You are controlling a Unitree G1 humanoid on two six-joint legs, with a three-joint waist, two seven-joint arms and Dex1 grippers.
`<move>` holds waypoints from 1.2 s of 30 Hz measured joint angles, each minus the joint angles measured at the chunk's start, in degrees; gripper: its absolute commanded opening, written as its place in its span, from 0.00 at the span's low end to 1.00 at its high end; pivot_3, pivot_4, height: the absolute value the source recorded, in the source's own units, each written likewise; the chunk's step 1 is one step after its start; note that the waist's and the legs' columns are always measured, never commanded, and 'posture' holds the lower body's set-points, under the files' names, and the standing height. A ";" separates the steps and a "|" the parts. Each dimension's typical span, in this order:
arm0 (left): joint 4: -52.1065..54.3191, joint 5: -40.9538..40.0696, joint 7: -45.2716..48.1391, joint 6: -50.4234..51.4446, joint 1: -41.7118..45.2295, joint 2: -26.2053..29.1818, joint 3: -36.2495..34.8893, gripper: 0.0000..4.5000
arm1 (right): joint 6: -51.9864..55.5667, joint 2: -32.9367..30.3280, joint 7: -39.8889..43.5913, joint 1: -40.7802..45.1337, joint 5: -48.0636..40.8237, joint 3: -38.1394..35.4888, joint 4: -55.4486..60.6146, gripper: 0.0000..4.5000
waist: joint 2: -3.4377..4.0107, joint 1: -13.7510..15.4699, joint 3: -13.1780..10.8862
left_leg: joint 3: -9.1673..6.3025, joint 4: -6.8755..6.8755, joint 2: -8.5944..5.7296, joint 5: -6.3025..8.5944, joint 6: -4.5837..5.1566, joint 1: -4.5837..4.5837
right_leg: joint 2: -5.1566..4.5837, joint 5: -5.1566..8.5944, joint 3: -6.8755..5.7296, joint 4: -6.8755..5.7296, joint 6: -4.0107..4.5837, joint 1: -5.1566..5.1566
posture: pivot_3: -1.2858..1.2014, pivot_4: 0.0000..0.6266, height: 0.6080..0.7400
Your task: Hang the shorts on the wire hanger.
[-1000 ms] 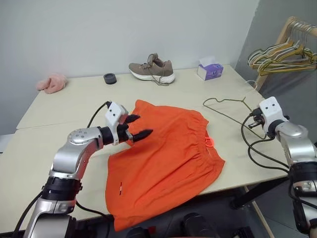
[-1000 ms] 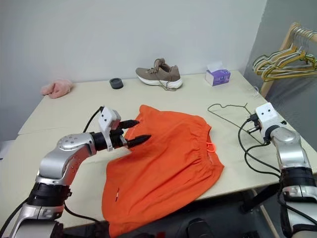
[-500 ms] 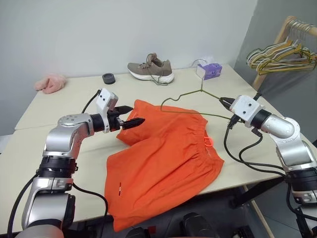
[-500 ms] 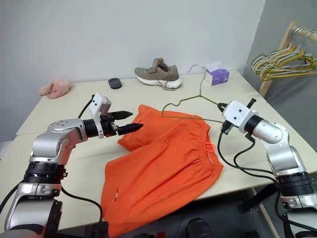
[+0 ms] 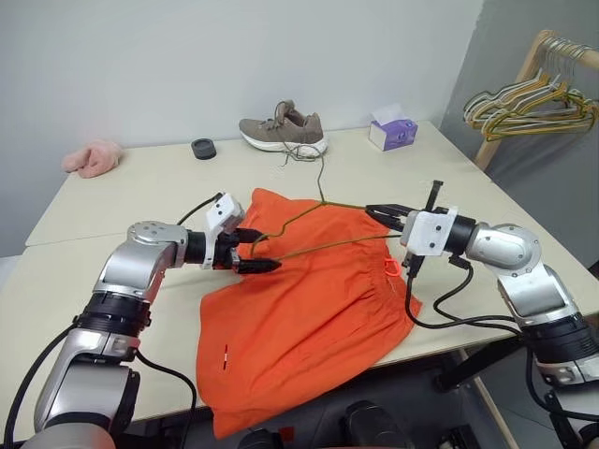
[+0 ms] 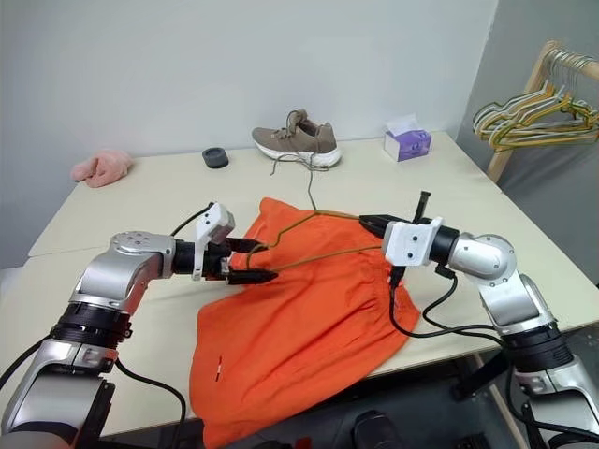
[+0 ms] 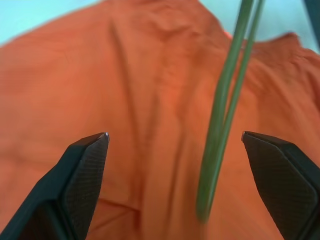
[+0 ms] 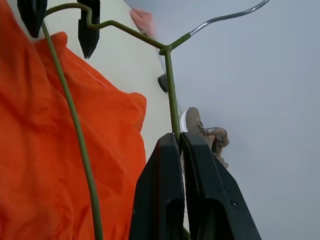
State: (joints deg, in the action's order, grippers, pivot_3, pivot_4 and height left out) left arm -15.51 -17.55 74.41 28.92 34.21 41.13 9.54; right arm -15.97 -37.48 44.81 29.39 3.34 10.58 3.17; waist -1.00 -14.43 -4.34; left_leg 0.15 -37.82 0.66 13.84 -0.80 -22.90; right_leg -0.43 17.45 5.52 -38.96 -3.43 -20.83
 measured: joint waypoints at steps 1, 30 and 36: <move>0.45 -0.02 1.10 0.05 -0.59 -0.01 0.56 1.00 | 0.01 0.11 0.30 0.36 -0.02 0.06 0.02 0.01 | 0.00 0.05 0.00 | -0.02 -0.01 0.00 0.00 0.00 -0.01 | 0.00 -0.09 -0.02 0.00 0.16 0.00 | 0.43 0.05 1.00; 5.66 0.91 1.63 -0.20 -5.11 0.48 1.32 0.00 | 11.23 -2.06 4.47 -4.12 -5.43 -3.13 9.53 0.70 | -0.03 0.34 -0.01 | -0.04 -0.06 -0.01 0.00 0.00 -0.01 | -0.03 -0.09 -0.01 -0.02 0.15 0.01 | 0.42 0.06 1.00; 6.09 3.99 1.43 -5.34 -5.38 1.58 1.74 0.00 | 31.04 -5.71 5.25 -5.59 -12.60 -8.40 14.41 0.99 | -0.03 0.34 -0.01 | -0.08 -0.03 0.01 0.00 0.00 -0.01 | -0.04 -0.08 0.02 -0.03 0.19 0.02 | 0.42 0.07 1.00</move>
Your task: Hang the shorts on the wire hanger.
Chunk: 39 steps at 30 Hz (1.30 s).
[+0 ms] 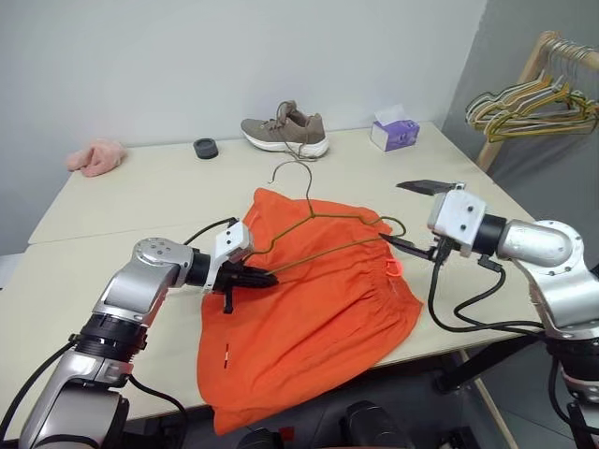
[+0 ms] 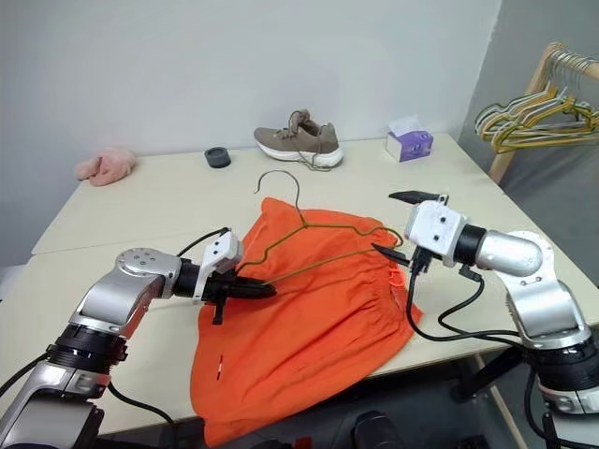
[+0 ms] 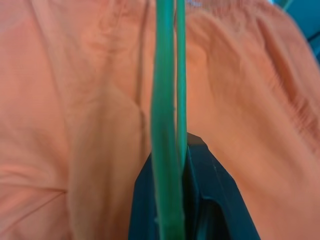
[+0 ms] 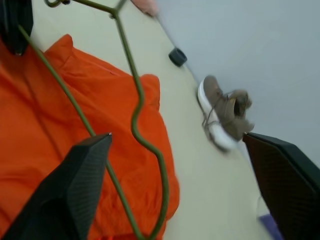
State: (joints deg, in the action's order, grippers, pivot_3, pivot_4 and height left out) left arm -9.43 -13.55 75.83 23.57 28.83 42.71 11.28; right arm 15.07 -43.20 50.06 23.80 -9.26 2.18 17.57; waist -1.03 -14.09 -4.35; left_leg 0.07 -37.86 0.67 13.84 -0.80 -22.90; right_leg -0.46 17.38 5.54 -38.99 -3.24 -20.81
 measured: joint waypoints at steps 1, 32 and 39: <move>0.11 0.57 0.05 -0.81 0.01 0.21 0.31 0.00 | 2.53 -0.58 0.38 -0.34 -1.15 0.01 0.74 0.99 | 0.00 -0.03 0.00 | 0.01 0.01 0.00 0.00 0.00 0.00 | 0.00 0.00 0.01 0.00 0.00 0.00 | 0.42 0.07 1.00; 4.96 7.53 -0.13 -7.67 -1.29 1.29 4.13 0.00 | 30.35 -2.12 13.10 11.81 1.75 25.09 -1.94 0.00 | 0.02 -0.20 -0.07 | 0.06 0.01 -0.02 0.00 0.01 -0.19 | -0.04 0.15 -0.06 -0.02 -0.21 -0.29 | 0.42 0.07 1.00; 4.98 4.34 -2.01 -4.81 -2.06 -1.41 1.57 0.24 | 30.38 -2.63 13.06 10.24 1.33 24.62 -0.92 0.00 | 0.01 -0.18 -0.06 | 0.02 0.00 -0.01 0.00 0.01 -0.21 | -0.04 0.15 -0.06 -0.02 -0.22 -0.29 | 0.42 0.07 1.00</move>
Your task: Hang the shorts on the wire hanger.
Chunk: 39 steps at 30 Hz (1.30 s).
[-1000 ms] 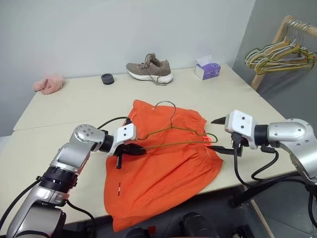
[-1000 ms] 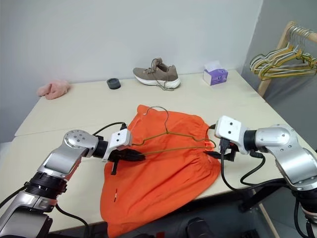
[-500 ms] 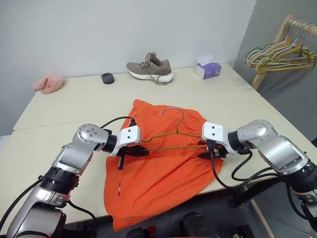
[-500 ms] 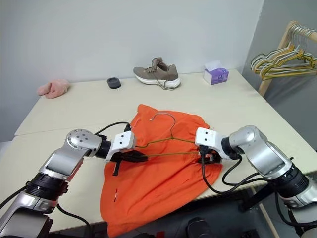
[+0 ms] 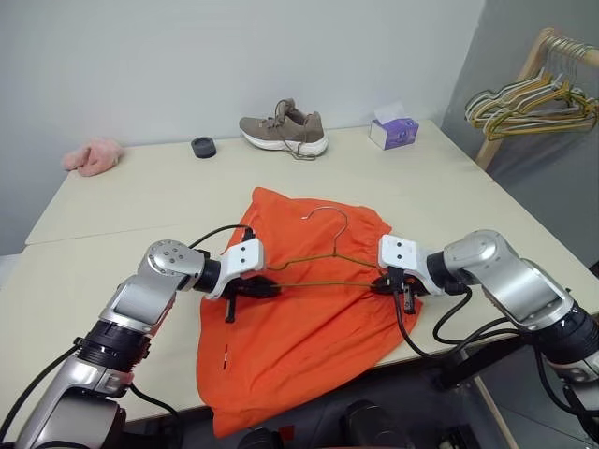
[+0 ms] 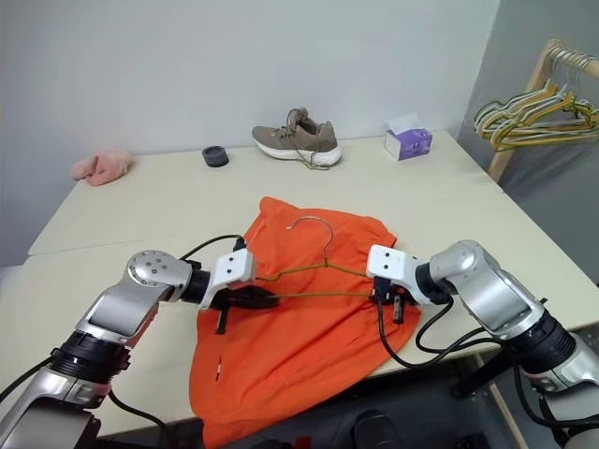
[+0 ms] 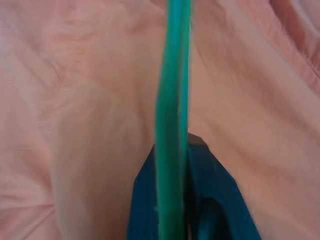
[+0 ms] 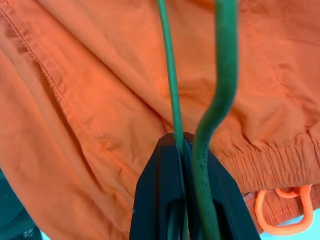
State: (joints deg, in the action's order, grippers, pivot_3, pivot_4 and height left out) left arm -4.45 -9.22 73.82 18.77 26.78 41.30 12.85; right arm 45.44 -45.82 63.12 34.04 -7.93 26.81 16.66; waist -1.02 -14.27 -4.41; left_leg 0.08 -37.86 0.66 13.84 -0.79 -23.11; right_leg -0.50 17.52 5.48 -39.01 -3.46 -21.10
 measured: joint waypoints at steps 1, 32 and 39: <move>0.08 -1.26 -0.14 1.03 0.01 -0.32 -0.58 0.31 | 0.07 -0.03 -0.14 -0.46 -0.09 -0.39 0.57 0.00 | 0.01 0.00 0.00 | 0.00 0.00 -0.01 0.00 0.00 0.00 | 0.00 0.00 0.00 0.00 0.00 0.00 | 0.42 0.07 1.00; -6.50 -7.48 -8.60 1.27 2.27 -4.38 -8.89 0.99 | 23.29 -2.28 -14.80 -37.08 -16.69 -44.85 8.21 0.00 | -0.09 -0.97 0.03 | 0.24 -0.02 0.01 0.00 0.00 0.06 | 0.11 0.00 0.14 0.02 -0.01 0.03 | 0.39 0.07 1.00; -6.36 -7.08 -7.29 -0.33 2.04 -4.37 -8.06 0.99 | 24.00 -2.85 -15.30 -35.61 -19.30 -41.11 5.84 0.00 | -0.09 -2.14 0.03 | 0.27 -0.01 0.03 0.00 0.00 0.08 | 0.14 0.00 0.17 0.02 -0.02 0.03 | 0.40 0.07 1.00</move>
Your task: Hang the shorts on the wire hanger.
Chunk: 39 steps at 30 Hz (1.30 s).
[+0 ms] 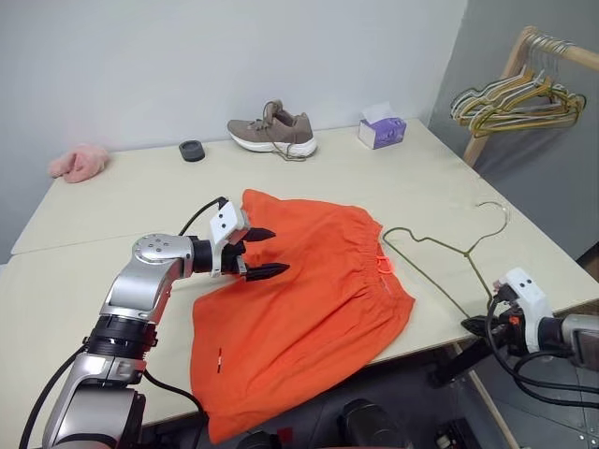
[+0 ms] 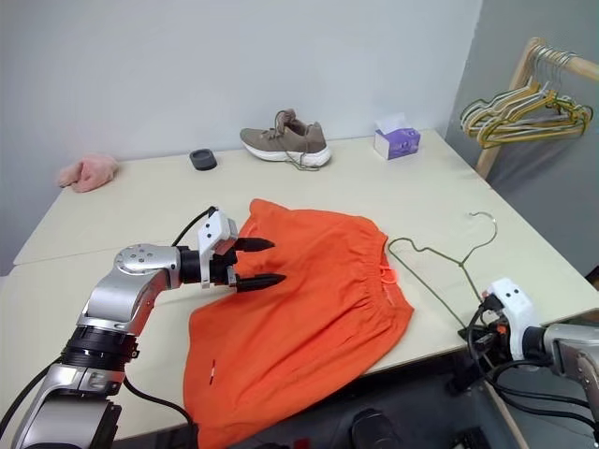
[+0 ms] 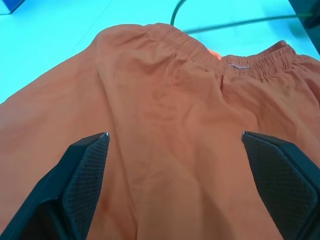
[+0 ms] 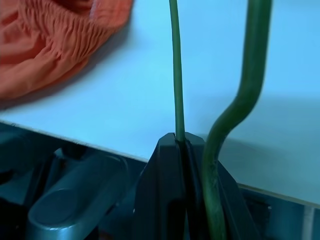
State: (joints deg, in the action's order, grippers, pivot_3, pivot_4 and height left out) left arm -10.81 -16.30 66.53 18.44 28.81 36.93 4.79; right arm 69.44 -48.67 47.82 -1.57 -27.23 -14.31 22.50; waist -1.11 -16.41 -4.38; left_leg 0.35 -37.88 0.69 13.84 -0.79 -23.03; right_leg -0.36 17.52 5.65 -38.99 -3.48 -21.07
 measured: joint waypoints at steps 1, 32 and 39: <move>0.12 0.01 0.02 -0.06 -0.02 0.00 0.04 0.99 | -0.01 -0.35 0.35 0.73 -0.66 0.58 -0.31 0.00 | 0.01 0.00 -0.01 | 0.00 0.00 0.00 0.00 0.00 0.00 | 0.00 0.00 0.00 0.00 0.00 0.00 | 0.40 0.07 1.00; -2.18 1.75 -4.37 -3.43 -0.85 2.24 -1.94 0.99 | 5.05 9.24 -0.07 31.59 -4.88 17.28 -24.35 0.00 | -0.11 1.06 -0.08 | -0.13 0.00 -0.03 0.00 0.00 -0.18 | -0.07 -0.04 -0.11 -0.04 -0.05 -0.14 | 0.42 0.05 1.00; -3.23 0.88 -7.06 -2.38 0.80 1.59 -4.22 0.99 | -10.57 4.90 -0.79 32.51 4.12 24.19 -15.05 0.00 | -0.10 1.93 -0.07 | -0.27 0.00 -0.02 0.00 0.00 -0.39 | -0.11 -0.04 -0.15 -0.04 -0.06 -0.32 | 0.42 0.05 1.00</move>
State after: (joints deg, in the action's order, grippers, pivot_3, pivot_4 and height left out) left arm -14.04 -15.41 59.47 16.05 29.61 38.52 0.56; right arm 58.87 -43.78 47.04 30.93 -23.11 9.88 7.45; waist -1.21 -14.49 -4.45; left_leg 0.09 -37.88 0.67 13.84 -0.80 -23.43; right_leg -0.47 17.48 5.50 -39.03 -3.54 -21.39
